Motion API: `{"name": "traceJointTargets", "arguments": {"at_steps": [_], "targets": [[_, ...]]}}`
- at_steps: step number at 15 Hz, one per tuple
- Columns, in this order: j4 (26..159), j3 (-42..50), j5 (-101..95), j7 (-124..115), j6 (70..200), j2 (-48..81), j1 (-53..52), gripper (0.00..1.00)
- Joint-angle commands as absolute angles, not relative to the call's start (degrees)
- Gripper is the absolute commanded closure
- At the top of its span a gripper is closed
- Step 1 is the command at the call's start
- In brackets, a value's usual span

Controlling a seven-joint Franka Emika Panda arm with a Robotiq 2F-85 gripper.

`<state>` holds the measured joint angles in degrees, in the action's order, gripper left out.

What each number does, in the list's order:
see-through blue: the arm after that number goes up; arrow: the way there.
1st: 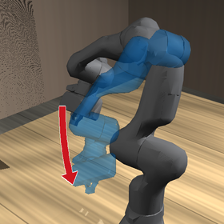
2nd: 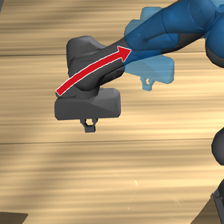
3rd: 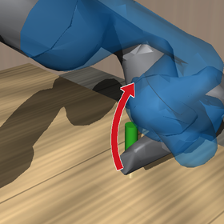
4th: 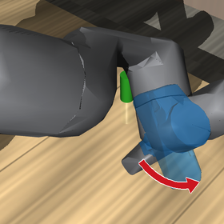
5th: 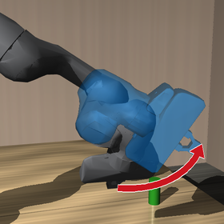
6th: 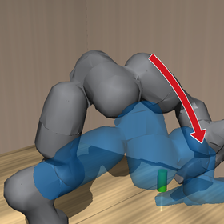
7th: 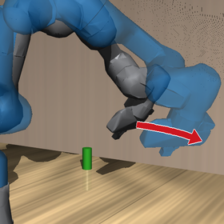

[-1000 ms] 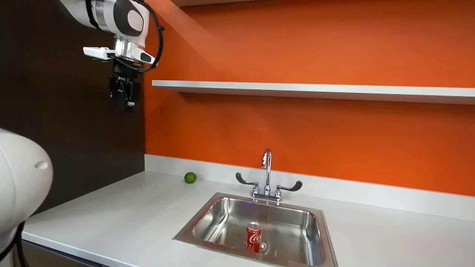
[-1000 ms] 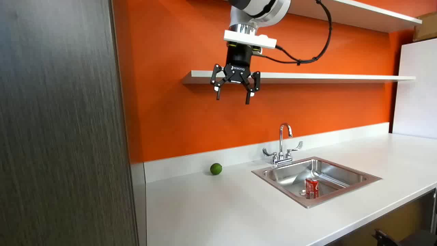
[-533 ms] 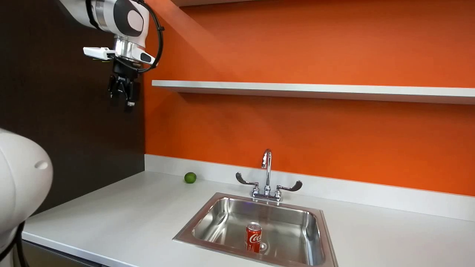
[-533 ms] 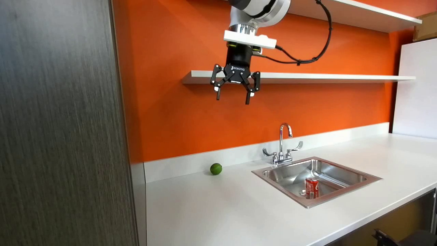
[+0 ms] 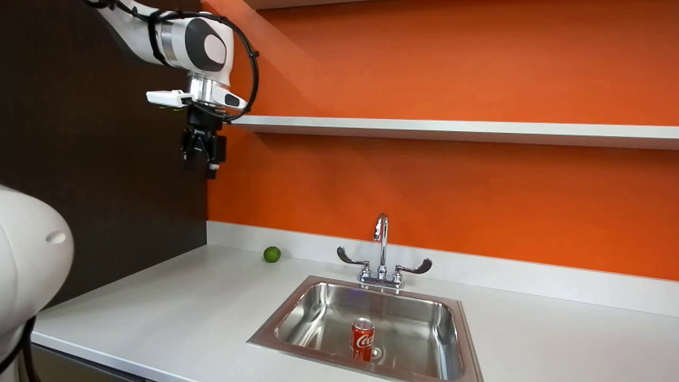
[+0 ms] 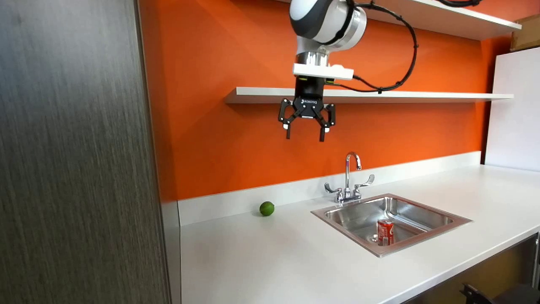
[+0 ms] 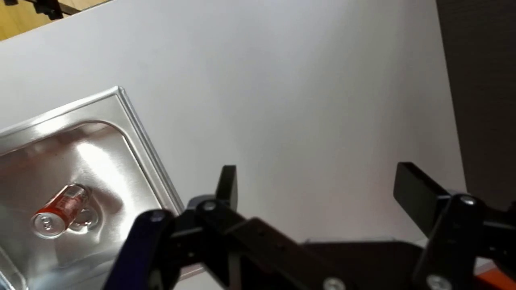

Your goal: Remove the can from the sink

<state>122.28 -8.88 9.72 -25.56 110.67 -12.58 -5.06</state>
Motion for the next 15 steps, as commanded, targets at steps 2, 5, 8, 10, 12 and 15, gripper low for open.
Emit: {"name": "traceJointTargets", "arguments": {"at_steps": [2,5,8,10,12,15], "targets": [[126.4,-5.4,8.5,-21.6,116.8,-11.0,-2.6,0.00],[129.2,-2.9,9.3,-20.8,121.7,-9.3,-1.1,0.00],[131.6,-1.0,9.4,-20.8,126.2,-7.0,0.1,0.00],[133.3,0.3,9.8,-20.4,129.2,-5.3,0.9,0.00],[134.8,1.5,10.1,-20.0,131.8,-3.9,1.6,0.00],[136.7,3.1,10.4,-19.5,134.8,-2.4,2.6,0.00]]}}
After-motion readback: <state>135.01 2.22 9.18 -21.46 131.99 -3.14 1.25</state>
